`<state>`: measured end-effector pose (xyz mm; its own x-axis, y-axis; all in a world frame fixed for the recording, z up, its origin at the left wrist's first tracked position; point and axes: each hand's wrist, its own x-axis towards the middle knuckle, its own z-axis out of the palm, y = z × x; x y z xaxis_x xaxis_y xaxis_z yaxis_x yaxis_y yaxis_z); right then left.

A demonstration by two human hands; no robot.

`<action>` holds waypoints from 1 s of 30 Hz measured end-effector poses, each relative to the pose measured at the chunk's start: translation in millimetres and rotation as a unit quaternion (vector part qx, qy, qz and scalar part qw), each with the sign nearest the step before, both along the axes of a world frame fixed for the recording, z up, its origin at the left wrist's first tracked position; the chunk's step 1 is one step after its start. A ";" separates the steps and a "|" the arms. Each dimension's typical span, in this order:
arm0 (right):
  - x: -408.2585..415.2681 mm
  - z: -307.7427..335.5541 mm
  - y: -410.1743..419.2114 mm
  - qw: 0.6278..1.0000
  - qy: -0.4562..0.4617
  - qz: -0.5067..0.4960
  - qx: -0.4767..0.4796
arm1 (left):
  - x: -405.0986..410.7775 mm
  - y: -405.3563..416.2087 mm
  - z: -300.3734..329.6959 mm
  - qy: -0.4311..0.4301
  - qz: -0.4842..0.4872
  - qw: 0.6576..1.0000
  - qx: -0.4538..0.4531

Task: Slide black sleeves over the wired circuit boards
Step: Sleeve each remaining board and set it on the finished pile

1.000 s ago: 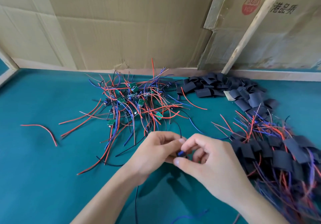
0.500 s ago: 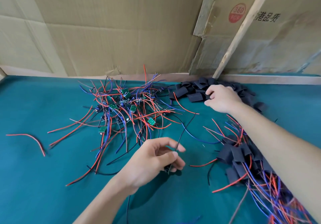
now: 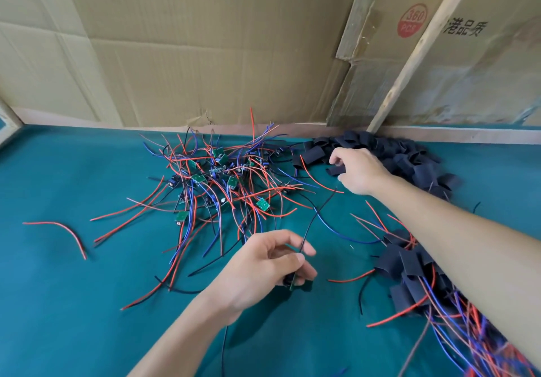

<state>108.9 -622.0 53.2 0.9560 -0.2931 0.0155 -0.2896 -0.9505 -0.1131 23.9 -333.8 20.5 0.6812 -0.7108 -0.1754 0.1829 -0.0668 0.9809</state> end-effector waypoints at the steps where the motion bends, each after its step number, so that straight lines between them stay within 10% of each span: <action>1: -1.5 -0.9 0.8 1.000 -0.005 0.001 -0.001 | -0.4 -0.1 0.2 0.003 0.000 1.000 -0.002; 11: -11.2 11.7 -3.3 0.995 0.060 -0.022 0.077 | 0.9 1.1 0.0 0.008 -0.008 1.000 -0.005; 16: -29.5 16.1 -2.7 0.984 -0.078 -0.038 0.156 | 1.8 1.1 -0.9 0.007 -0.009 1.000 -0.008; 22: -80.5 21.8 26.8 0.726 -0.192 -0.053 0.658 | 1.8 0.9 -2.2 0.004 -0.006 1.000 -0.008; 30: -104.5 15.6 67.1 0.683 -0.166 -0.050 0.710 | 0.6 -1.1 -3.0 0.012 0.009 1.000 -0.021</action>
<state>4.3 -554.9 68.7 0.9433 -0.3007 -0.1408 -0.0794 0.2075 -0.9750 24.5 -334.9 17.5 0.6897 -0.7059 -0.1612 0.2066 -0.0215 0.9782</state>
